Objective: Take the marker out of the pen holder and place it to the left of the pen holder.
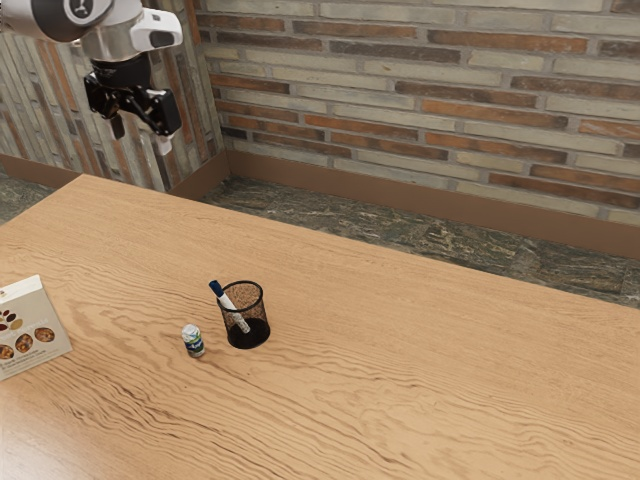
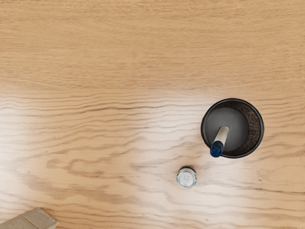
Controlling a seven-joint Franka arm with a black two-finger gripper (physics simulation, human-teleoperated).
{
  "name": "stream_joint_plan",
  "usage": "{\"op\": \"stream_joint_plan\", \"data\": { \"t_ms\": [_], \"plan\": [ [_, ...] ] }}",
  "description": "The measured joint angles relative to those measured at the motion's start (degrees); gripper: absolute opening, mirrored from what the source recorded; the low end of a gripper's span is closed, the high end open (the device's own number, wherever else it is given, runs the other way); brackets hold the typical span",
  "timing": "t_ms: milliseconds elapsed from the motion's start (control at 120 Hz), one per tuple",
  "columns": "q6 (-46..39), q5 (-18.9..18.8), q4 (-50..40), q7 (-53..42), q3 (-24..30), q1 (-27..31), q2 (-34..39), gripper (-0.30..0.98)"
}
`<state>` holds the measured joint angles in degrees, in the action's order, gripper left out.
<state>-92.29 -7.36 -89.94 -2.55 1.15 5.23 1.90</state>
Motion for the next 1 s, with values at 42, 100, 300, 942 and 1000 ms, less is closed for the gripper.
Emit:
{"op": "stream_joint_plan", "data": {
  "t_ms": [42,100,300,942,1000],
  "plan": [
    [0.0,0.0,0.1,-0.1,0.0,-0.4,0.0,0.69],
    [0.0,0.0,0.1,-0.2,-0.1,-1.0,-0.1,0.69],
    [0.5,1.1,0.3,-0.5,-0.7,-2.2,0.3,0.69],
    [-3.8,-14.1,-8.8,-13.8,-1.3,-17.2,-16.6,0.69],
    [-6.9,-15.2,-8.3,-15.8,-1.4,-17.1,-19.5,0.69]
  ]
}}
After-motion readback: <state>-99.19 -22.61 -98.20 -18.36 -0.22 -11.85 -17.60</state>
